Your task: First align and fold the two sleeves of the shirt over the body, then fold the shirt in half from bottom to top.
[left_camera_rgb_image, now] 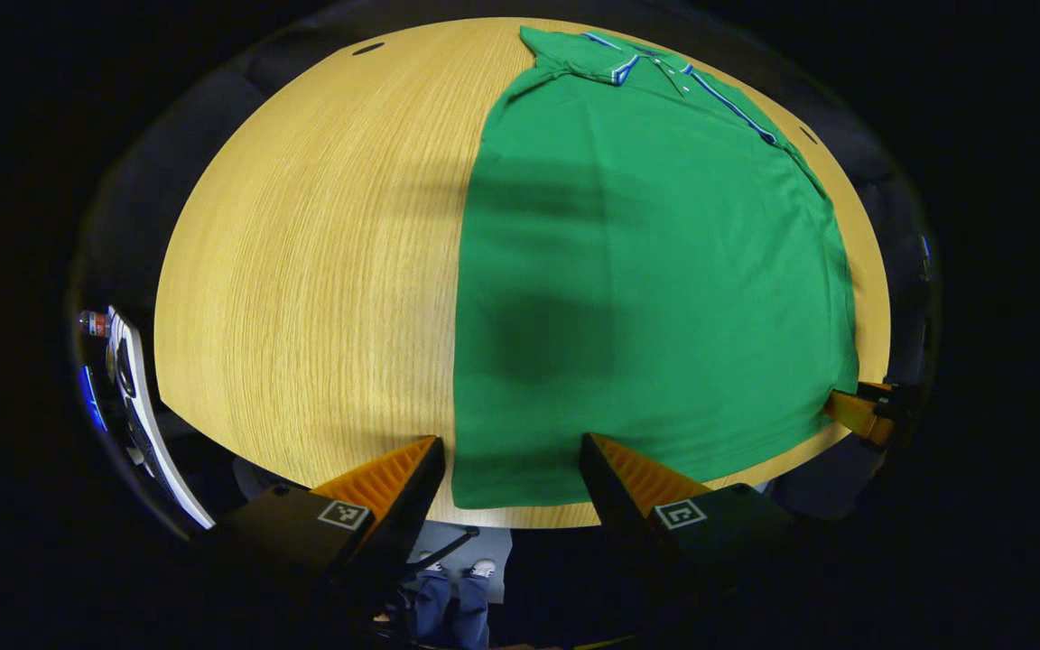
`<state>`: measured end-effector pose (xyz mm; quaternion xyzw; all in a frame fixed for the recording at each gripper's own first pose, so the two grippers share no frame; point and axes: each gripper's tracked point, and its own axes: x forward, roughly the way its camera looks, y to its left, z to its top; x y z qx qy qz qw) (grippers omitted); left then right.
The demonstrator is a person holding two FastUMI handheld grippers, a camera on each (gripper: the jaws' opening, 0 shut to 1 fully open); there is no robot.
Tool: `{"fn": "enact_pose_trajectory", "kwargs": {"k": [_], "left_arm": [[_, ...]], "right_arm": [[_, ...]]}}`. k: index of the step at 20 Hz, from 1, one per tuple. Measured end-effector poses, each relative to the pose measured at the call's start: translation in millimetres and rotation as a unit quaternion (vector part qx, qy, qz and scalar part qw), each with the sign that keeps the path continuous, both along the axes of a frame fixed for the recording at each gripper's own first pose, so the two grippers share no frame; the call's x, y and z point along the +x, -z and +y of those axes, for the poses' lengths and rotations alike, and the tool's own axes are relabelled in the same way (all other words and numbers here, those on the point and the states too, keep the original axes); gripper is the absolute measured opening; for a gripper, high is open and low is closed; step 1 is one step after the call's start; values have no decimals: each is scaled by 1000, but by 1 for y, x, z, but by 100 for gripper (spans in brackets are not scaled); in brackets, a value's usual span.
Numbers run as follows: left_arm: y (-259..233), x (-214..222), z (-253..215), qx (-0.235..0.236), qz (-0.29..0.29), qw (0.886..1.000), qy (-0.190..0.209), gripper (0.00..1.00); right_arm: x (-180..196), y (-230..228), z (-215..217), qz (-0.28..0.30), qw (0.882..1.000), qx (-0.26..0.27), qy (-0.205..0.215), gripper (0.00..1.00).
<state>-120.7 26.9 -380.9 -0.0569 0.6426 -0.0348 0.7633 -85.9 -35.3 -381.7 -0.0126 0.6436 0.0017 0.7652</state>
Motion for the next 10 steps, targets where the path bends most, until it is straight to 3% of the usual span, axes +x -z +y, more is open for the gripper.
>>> {"fn": "enact_pose_trajectory", "kwargs": {"k": [2,3,4,5,6,7,8,9,10], "left_arm": [[-1,-2,-1,0,7,1000,19,99],[0,-2,-1,0,9,1000,23,81],[-1,-1,-3,-1,9,1000,23,76],[-1,-1,-4,-3,10,1000,21,67],[-2,0,-5,-5,11,1000,18,70],[-2,-1,-7,-8,10,1000,18,52],[-3,-1,-10,-11,10,1000,21,53],[-2,0,-14,-17,10,1000,22,34],[-3,1,-15,-24,9,999,19,28]], "right_arm": [[2,2,2,10,1000,1,1,88],[2,3,3,12,1000,0,0,79],[3,3,4,14,1000,1,-2,69],[2,2,6,16,1000,2,-1,68],[2,2,7,18,1000,2,-2,53],[2,2,9,19,1000,4,-2,43],[2,4,10,20,1000,2,-4,32],[1,2,9,21,1000,1,-7,30],[3,2,10,23,1000,3,-6,30]]}}
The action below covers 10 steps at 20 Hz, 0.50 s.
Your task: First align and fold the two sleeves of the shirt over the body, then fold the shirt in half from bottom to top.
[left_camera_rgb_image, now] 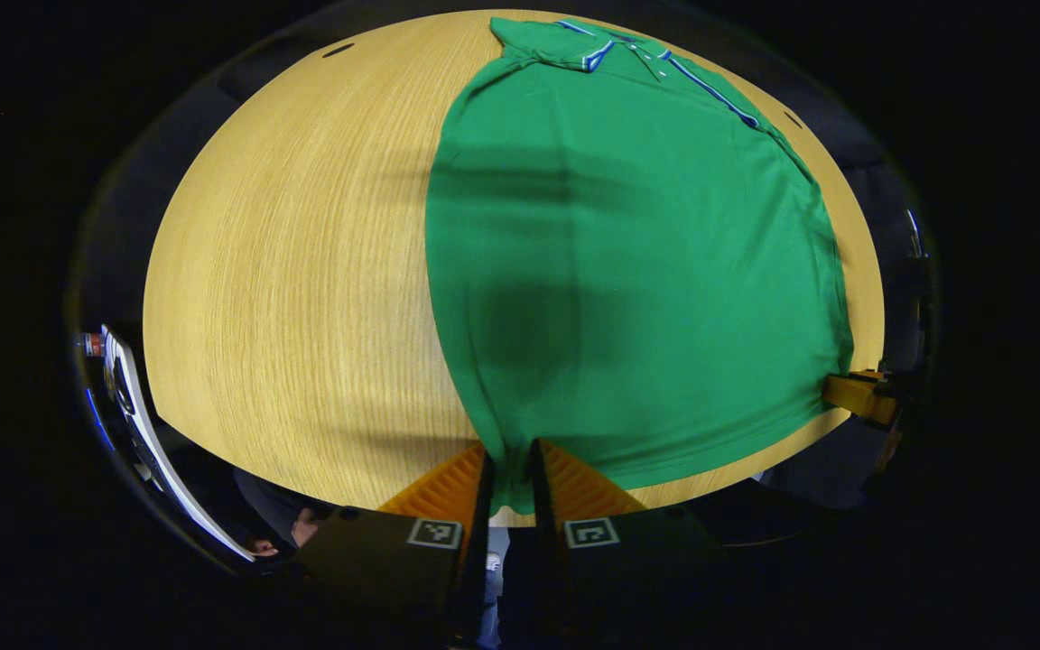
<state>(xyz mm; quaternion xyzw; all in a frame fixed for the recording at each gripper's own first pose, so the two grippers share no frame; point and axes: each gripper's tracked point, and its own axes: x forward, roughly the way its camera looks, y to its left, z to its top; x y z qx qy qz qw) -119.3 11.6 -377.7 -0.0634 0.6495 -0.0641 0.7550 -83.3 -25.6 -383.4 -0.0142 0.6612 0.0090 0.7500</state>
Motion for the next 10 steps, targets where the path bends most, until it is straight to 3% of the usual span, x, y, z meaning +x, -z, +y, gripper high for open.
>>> {"fn": "enact_pose_trajectory", "kwargs": {"k": [1,2,3,10], "left_arm": [[-1,1,0,-7,-2,1000,-13,14],[-1,1,-1,-12,-5,999,-31,7],[0,4,-2,-16,-5,999,-34,4],[-2,2,-9,-36,-6,999,-12,3]], "right_arm": [[1,2,2,-4,1000,9,10,30],[0,2,2,-1,1000,13,18,9],[2,0,2,-1,1000,15,15,8],[-6,-2,7,-10,1000,22,-2,9]]}}
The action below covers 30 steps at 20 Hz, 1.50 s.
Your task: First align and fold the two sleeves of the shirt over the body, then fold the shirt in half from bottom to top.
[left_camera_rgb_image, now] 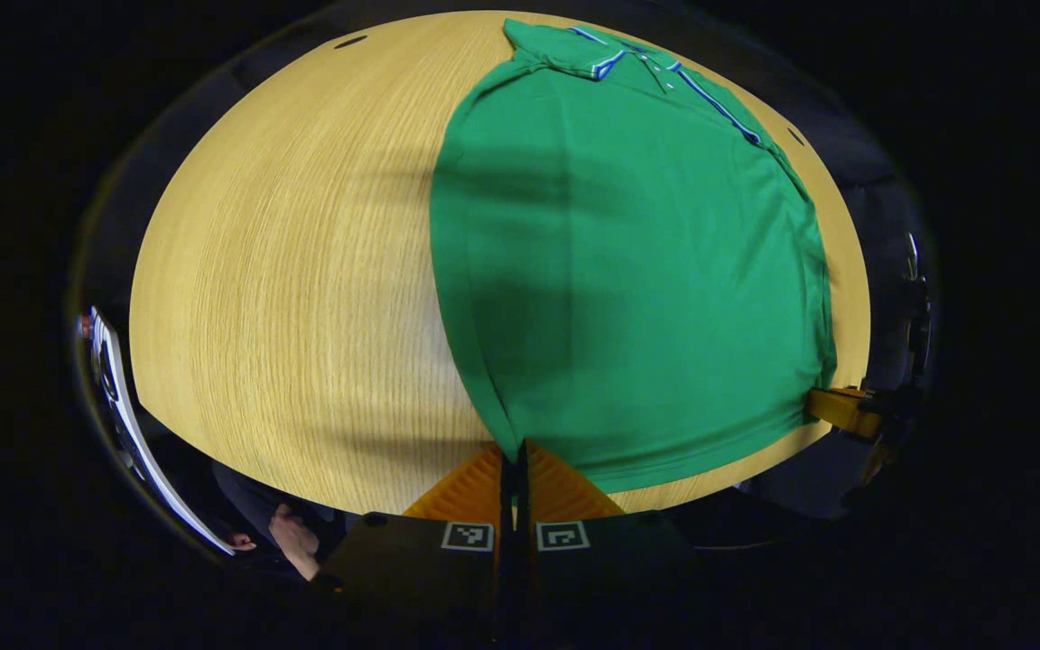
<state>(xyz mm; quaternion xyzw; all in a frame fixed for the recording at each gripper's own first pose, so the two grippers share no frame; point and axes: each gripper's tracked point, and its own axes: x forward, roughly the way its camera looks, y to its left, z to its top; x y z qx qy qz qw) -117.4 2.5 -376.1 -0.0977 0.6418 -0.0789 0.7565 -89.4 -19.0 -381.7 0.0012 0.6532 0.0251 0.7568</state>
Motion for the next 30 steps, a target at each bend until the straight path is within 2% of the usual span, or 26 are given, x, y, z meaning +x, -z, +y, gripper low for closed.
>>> {"fn": "enact_pose_trajectory", "kwargs": {"k": [6,12,16,22,30], "left_arm": [[-25,-2,4,-10,-33,999,-1,4],[-66,34,11,17,-105,994,22,4],[-83,57,17,23,-132,991,23,3],[-117,107,26,19,-178,984,3,3],[-147,173,24,30,-231,972,-9,3]], "right_arm": [[1,-29,-4,-17,999,30,34,9],[19,-72,1,-48,996,52,49,9],[50,-101,6,-86,993,64,57,9],[99,-146,13,-139,984,86,65,9],[177,-190,17,-220,967,105,76,9]]}}
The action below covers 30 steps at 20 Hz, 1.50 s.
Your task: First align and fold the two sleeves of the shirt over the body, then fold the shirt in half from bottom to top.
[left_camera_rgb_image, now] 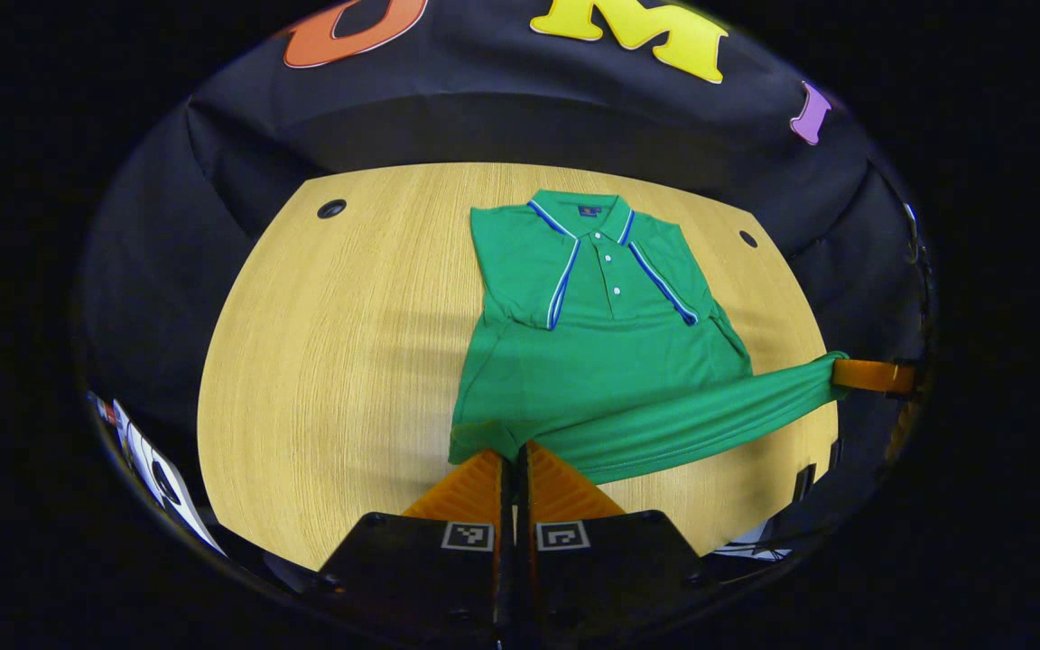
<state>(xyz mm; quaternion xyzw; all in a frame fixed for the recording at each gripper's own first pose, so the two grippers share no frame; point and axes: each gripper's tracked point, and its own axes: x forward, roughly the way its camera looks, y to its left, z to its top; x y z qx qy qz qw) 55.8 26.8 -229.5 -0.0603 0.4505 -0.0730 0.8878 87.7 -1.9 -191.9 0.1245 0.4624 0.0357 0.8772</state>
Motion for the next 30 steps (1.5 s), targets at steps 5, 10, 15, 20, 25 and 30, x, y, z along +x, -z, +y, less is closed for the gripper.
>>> {"fn": "enact_pose_trajectory", "kwargs": {"k": [5,10,15,20,25,30], "left_arm": [[-12,56,9,5,-56,998,-22,3],[-17,113,17,10,-92,995,-41,3],[-3,172,11,12,-113,992,-53,3],[6,228,8,24,-130,989,-67,3],[5,272,6,45,-180,981,-62,3],[25,295,1,52,-172,982,-61,3]], "right_arm": [[48,-1,8,-16,1000,3,-5,9],[111,1,15,-43,999,3,-6,9],[178,19,13,-64,997,-32,-18,8],[236,35,13,-91,995,-38,-13,8],[294,47,13,-142,989,-43,-8,8],[331,77,13,-154,985,-73,-19,8]]}}
